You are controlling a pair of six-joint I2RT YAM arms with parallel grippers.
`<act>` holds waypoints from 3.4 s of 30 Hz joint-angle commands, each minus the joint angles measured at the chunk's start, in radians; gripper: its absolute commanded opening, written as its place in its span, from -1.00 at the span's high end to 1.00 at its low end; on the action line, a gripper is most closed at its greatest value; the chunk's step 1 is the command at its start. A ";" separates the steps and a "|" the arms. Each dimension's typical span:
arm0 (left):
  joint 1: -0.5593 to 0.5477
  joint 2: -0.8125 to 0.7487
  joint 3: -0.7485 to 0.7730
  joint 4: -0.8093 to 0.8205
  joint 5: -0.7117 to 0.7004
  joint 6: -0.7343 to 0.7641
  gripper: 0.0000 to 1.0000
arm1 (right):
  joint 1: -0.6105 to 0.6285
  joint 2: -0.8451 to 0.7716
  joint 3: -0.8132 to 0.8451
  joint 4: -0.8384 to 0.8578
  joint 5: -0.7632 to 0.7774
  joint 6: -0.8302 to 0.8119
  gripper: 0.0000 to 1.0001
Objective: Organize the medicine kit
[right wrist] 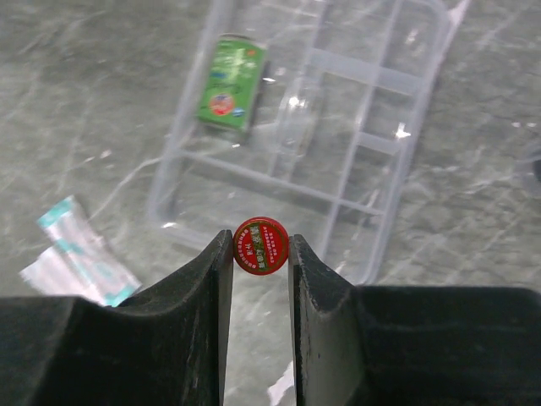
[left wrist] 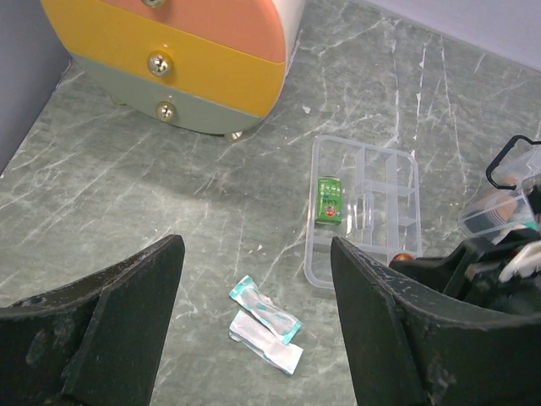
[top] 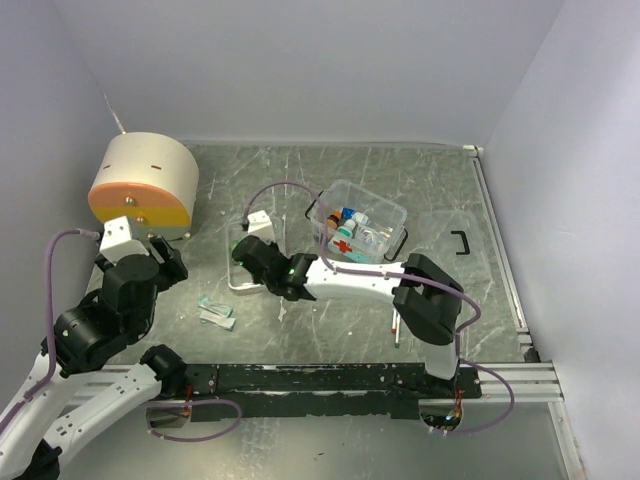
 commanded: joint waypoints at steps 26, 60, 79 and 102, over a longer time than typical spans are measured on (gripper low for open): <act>0.005 0.032 0.000 0.015 0.006 0.017 -0.60 | -0.189 0.068 -0.027 0.071 -0.088 0.024 0.53; 0.005 0.043 -0.001 0.018 0.008 0.022 -0.61 | -0.209 0.162 0.047 -0.020 -0.029 0.059 0.37; 0.005 0.047 -0.001 0.023 0.013 0.028 -0.61 | -0.209 0.035 0.038 -0.046 -0.042 0.097 0.06; 0.005 0.049 -0.001 0.023 0.015 0.027 -0.61 | -0.227 0.156 0.056 -0.116 -0.037 0.119 0.77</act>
